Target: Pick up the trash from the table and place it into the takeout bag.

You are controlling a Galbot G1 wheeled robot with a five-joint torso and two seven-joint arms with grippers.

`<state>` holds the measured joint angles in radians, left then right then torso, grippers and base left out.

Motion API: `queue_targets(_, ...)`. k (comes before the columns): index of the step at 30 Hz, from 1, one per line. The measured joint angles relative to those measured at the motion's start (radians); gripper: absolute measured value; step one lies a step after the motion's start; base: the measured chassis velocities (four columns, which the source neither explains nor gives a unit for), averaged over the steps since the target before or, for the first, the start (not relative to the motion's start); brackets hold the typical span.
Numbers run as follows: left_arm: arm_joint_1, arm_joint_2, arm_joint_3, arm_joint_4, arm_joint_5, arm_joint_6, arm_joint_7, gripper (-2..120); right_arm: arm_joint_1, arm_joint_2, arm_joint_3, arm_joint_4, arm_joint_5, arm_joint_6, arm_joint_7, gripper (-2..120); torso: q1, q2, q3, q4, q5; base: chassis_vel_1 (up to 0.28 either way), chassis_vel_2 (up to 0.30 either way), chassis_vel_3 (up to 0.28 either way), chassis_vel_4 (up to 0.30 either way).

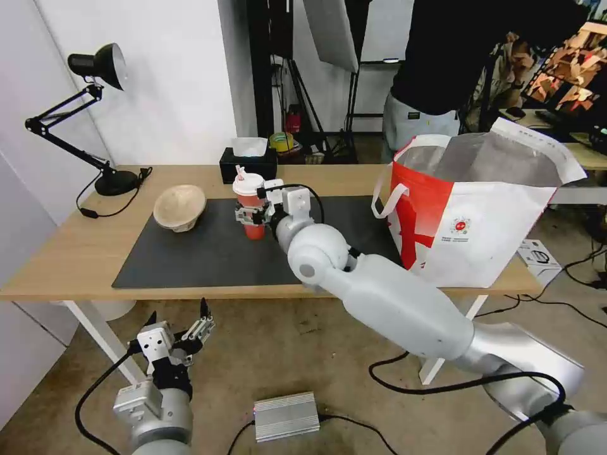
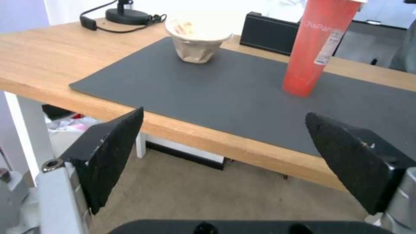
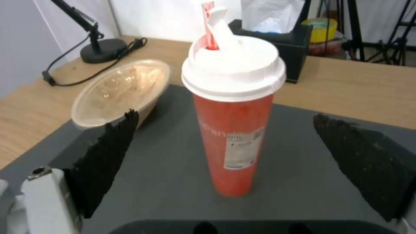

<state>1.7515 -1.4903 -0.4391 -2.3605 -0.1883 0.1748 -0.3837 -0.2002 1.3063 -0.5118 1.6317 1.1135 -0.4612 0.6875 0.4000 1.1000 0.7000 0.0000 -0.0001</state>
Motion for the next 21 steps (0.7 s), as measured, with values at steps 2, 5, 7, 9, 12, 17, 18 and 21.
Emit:
queue_targets(2, -0.005, 0.002, 0.003, 0.005, -0.001, 0.0, 0.0, 100, 0.014, 0.013, 0.0, -0.033, 0.01, -0.002, -0.016, 100, 0.0, 0.0, 0.0, 0.0001, 0.0001, 0.0, 0.0, 0.0, 0.0)
queue_targets(5, -0.01, 0.01, 0.005, 0.008, -0.003, 0.0, 0.0, 100, 0.026, 0.025, -0.003, -0.062, 0.021, -0.007, -0.022, 100, 0.0, 0.0, 0.0, -0.0001, 0.0001, 0.0, 0.0, 0.0, 0.0)
queue_targets(7, -0.016, 0.014, 0.005, 0.01, -0.004, 0.0, 0.001, 100, 0.036, 0.037, -0.008, -0.086, 0.025, -0.013, -0.031, 100, 0.0, 0.0, 0.0, 0.0, 0.0, 0.0, 0.0, 0.0, 0.0)
queue_targets(9, -0.02, 0.015, 0.005, 0.012, -0.005, 0.0, 0.001, 100, 0.043, 0.045, -0.011, -0.105, 0.027, -0.018, -0.038, 100, 0.0, 0.0, 0.0, 0.0001, 0.0, 0.0, 0.0, 0.0, 0.0)
queue_targets(12, -0.027, 0.018, 0.007, 0.018, -0.007, 0.0, 0.001, 100, 0.051, 0.06, -0.013, -0.137, 0.027, -0.023, -0.05, 100, 0.0, 0.0, 0.0, 0.0, 0.0, 0.0, 0.0, 0.0, 0.0)
queue_targets(17, -0.048, 0.028, 0.017, 0.033, -0.012, -0.001, 0.002, 100, 0.053, 0.073, -0.013, -0.176, 0.02, -0.024, -0.052, 100, 0.0, 0.0, 0.0, 0.0, 0.0, 0.0, 0.0, 0.0, 0.0)
queue_targets(18, -0.053, 0.031, 0.02, 0.039, -0.016, -0.002, 0.002, 100, 0.053, 0.074, -0.011, -0.185, 0.014, -0.024, -0.053, 100, 0.0, 0.0, 0.0, 0.0, 0.0, 0.0, 0.0, 0.0, 0.0)
queue_targets(21, -0.061, 0.036, 0.024, 0.046, -0.022, -0.002, 0.002, 100, 0.049, 0.074, -0.01, -0.197, 0.006, -0.024, -0.057, 100, 0.0, 0.0, 0.0, 0.0, 0.0001, 0.0, 0.0, 0.0, 0.0)
